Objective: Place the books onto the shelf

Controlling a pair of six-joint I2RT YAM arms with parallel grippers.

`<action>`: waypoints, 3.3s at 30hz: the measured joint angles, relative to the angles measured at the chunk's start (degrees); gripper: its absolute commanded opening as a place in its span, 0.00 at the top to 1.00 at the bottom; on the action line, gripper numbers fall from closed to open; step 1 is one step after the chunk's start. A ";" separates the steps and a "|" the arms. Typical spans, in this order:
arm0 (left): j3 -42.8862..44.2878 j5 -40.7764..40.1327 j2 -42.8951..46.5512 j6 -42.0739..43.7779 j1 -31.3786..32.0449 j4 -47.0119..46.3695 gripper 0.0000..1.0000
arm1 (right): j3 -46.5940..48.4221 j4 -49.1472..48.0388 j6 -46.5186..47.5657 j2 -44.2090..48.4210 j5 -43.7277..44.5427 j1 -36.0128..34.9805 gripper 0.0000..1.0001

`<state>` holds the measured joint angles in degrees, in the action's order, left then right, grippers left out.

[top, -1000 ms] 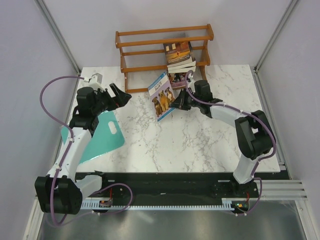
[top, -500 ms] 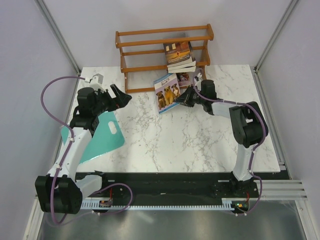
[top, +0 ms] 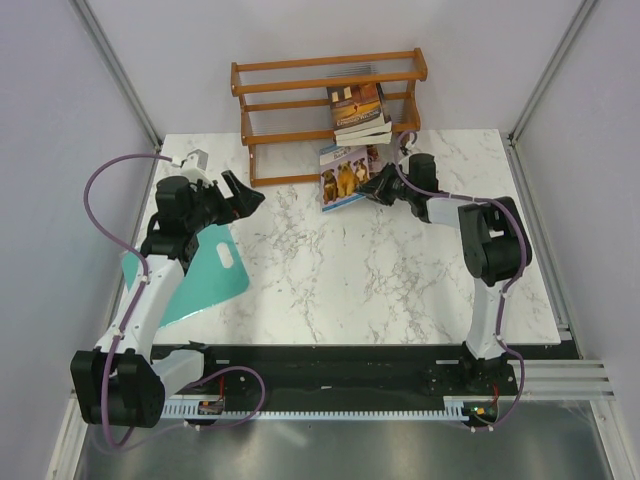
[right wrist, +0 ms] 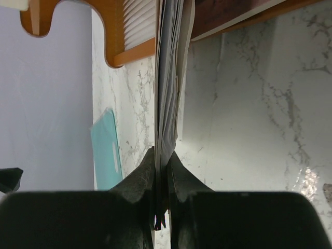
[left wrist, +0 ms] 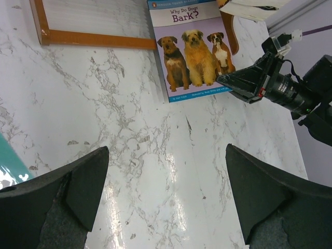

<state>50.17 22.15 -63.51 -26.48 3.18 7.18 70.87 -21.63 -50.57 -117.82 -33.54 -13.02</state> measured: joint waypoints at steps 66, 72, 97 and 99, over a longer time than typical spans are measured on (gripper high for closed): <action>-1.62 2.47 -1.38 0.02 -0.11 -0.46 0.00 | 4.13 -40.98 -33.92 -21.97 2.34 10.43 0.78; -1.73 2.60 -1.38 0.04 -0.11 -0.46 0.00 | 4.04 -48.28 -38.95 -24.04 3.04 10.99 0.78; -1.81 3.69 -2.14 0.04 -0.11 -0.46 0.00 | 8.13 -38.18 -33.18 -24.41 5.55 10.21 0.75; -1.81 3.72 -2.23 0.04 -0.11 -0.48 0.00 | 8.66 -36.39 -32.00 -23.50 5.64 10.01 0.75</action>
<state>48.36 25.87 -65.73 -26.44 3.07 6.70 79.53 -58.02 -82.56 -141.32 -27.90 -3.01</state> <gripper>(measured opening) 0.996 0.251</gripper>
